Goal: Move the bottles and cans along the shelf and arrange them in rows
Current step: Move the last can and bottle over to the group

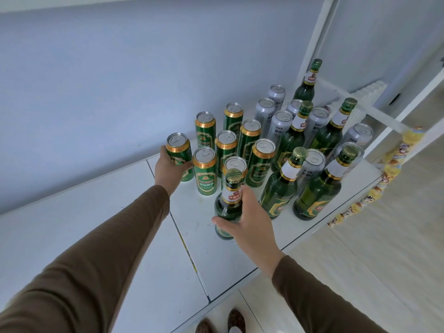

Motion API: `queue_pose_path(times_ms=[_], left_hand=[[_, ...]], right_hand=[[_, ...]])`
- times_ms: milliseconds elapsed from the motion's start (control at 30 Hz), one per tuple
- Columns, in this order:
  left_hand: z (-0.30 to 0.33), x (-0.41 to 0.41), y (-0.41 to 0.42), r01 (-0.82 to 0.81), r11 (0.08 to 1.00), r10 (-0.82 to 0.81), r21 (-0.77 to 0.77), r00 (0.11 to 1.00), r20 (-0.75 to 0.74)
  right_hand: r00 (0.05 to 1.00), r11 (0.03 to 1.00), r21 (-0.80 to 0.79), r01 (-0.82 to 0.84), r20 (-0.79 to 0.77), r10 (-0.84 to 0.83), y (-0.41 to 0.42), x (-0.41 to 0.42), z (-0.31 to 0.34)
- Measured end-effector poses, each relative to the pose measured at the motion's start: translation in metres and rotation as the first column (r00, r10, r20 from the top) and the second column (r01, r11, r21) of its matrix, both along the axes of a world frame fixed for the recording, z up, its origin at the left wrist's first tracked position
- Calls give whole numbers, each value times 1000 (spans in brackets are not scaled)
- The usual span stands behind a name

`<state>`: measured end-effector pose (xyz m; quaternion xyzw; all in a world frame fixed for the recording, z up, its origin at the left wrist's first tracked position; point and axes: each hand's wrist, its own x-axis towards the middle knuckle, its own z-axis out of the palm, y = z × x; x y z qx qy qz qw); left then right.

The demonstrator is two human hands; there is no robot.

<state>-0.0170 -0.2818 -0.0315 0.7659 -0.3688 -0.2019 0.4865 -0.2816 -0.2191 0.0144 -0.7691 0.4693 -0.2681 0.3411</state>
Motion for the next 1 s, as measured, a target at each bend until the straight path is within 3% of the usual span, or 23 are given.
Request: queue_pose_path(times_ms=[800, 1000], left_hand=[[-7, 7, 3, 72, 997, -71, 33, 997, -28], [-5, 3, 29, 15, 1000, -14, 22, 998, -58]], right_hand=[[999, 998, -38, -42, -24, 41, -3, -12, -9], [999, 997, -66, -44, -4, 44, -1, -18, -2]])
